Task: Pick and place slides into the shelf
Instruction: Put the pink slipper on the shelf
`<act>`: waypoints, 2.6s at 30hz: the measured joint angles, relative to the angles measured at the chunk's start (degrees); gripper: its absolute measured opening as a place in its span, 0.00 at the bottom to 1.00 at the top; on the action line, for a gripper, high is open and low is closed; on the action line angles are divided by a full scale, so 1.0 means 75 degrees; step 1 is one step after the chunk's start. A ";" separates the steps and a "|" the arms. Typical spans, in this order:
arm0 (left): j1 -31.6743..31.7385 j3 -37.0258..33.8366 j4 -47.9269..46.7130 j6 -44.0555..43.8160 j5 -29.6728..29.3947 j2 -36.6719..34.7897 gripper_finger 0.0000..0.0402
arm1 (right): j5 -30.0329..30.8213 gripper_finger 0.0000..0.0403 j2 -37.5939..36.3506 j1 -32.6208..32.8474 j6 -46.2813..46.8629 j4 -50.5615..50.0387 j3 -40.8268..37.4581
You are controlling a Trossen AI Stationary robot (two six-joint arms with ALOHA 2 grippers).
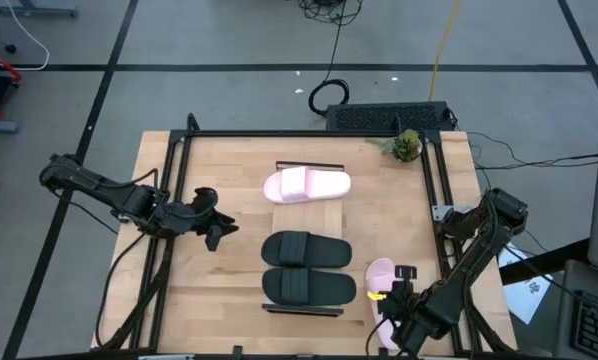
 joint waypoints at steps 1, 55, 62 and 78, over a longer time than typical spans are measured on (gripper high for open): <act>0.0000 0.0000 0.0000 -0.0001 0.0000 0.0001 0.40 | 0.0000 0.33 0.0000 -0.0003 -0.0024 -0.0005 -0.0019; 0.0002 0.0000 -0.0035 0.1226 -0.0548 0.0001 0.40 | 0.1312 0.33 0.0003 -0.0720 0.0401 -0.0081 -0.1702; 0.0000 0.0000 -0.0035 0.1591 -0.0667 0.0003 0.40 | 0.0761 0.33 0.0003 -0.0898 -0.0042 0.0184 -0.1702; 0.0000 0.0000 -0.0035 0.1725 -0.0743 0.0002 0.40 | 0.0941 0.33 0.0001 -0.0898 -0.0009 0.0340 -0.1705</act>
